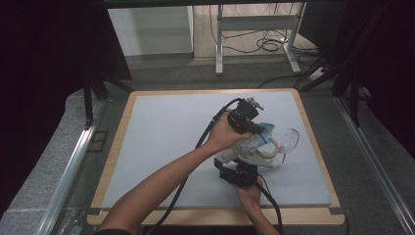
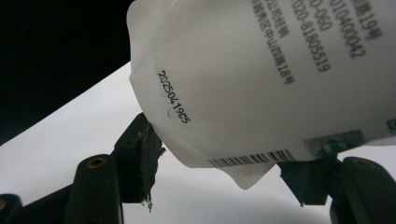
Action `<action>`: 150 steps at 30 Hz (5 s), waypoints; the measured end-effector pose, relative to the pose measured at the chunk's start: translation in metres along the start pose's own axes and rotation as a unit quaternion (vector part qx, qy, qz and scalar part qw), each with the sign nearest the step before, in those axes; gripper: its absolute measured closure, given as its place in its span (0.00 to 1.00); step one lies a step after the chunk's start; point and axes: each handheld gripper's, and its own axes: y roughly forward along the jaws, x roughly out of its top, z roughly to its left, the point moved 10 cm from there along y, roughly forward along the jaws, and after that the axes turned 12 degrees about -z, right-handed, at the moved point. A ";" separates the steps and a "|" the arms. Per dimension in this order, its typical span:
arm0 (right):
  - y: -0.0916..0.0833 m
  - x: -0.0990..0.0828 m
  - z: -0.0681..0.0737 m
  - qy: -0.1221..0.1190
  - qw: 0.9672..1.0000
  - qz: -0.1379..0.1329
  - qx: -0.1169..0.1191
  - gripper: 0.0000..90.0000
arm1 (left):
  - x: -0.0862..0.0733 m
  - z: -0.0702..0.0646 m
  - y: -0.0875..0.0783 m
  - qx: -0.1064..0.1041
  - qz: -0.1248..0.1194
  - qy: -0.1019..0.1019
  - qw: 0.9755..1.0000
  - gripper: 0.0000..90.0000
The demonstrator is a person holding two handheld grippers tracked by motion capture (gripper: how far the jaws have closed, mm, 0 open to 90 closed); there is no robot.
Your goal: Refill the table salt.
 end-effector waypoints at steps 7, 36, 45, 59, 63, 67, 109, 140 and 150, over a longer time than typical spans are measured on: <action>0.001 0.003 0.001 0.005 1.000 -0.003 0.003 0.41 | 0.002 0.000 0.001 0.003 0.003 0.000 1.000 1.00; 0.003 0.003 0.000 0.016 1.000 -0.003 0.003 0.41 | 0.001 0.000 0.007 -0.002 0.018 0.008 1.000 1.00; 0.003 0.006 -0.001 0.023 1.000 -0.008 0.001 0.42 | 0.002 -0.001 0.010 -0.002 0.025 0.010 1.000 1.00; 0.006 0.011 0.000 0.025 1.000 -0.012 0.002 0.43 | 0.003 0.000 0.011 0.003 0.031 0.015 0.999 1.00; 0.007 0.010 0.000 0.025 1.000 -0.010 0.003 0.43 | 0.003 0.001 0.011 0.003 0.032 0.014 0.999 1.00; 0.007 0.011 0.000 0.026 1.000 -0.011 0.004 0.43 | 0.003 0.001 0.011 0.003 0.032 0.014 0.999 1.00; 0.005 0.013 -0.003 0.019 1.000 -0.018 -0.018 0.54 | 0.004 -0.005 0.008 0.000 0.027 0.016 1.000 1.00; 0.004 0.019 -0.002 0.016 0.999 -0.030 -0.013 0.58 | 0.004 -0.007 0.010 0.000 0.033 0.022 0.999 1.00; 0.005 0.020 -0.002 0.016 0.999 -0.031 -0.015 0.58 | 0.004 -0.007 0.010 0.000 0.034 0.022 0.999 1.00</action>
